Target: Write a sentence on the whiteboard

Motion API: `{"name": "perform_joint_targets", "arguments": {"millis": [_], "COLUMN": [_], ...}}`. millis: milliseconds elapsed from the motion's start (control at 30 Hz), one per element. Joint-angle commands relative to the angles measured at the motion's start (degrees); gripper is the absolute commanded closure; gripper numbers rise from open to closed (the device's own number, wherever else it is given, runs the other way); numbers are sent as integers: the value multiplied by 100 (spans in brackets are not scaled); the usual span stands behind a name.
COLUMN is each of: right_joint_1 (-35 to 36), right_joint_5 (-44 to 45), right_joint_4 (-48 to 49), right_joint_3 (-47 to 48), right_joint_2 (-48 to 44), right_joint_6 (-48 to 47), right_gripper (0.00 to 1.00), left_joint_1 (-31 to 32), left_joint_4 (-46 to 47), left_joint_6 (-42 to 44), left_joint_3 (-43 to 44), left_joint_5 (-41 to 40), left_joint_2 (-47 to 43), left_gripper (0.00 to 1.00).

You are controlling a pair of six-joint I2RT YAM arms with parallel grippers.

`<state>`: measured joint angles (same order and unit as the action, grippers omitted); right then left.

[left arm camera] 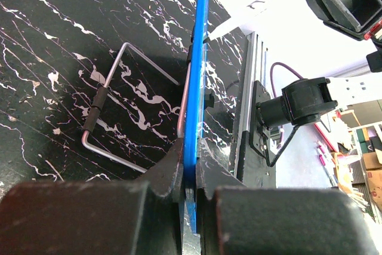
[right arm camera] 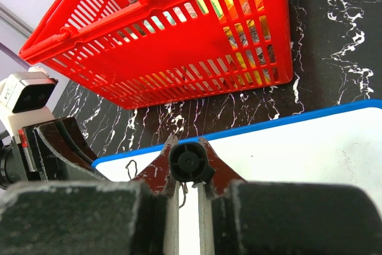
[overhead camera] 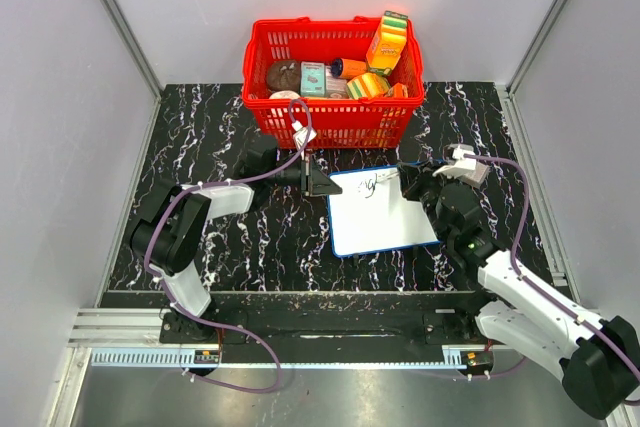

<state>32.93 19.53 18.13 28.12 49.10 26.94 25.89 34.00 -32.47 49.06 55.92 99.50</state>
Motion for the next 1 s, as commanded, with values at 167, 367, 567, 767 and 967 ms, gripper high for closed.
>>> {"name": "perform_joint_targets", "arguments": {"millis": [167,367,567,767,967], "right_joint_1": [-32,-32,-32,-32,-32], "right_joint_5": [297,253,192,113,69], "right_joint_4": [51,-64,-143,-205,-266], "right_joint_3": [326,159,54,-61,-193], "right_joint_2": [12,-146,-208,-217,-243], "right_joint_6": [-189,-119,-84,4,101], "right_gripper": [100,100,100,100,100], "left_joint_1": [21,30,21,21,21], "left_joint_4": [125,116,116,107,107], "left_joint_6": [584,584,592,584,593], "left_joint_3": [139,139,139,139,139], "left_joint_5": [-116,-117,-117,-117,-125], "left_joint_2": [25,25,25,25,25], "left_gripper": [100,100,100,100,100]}}
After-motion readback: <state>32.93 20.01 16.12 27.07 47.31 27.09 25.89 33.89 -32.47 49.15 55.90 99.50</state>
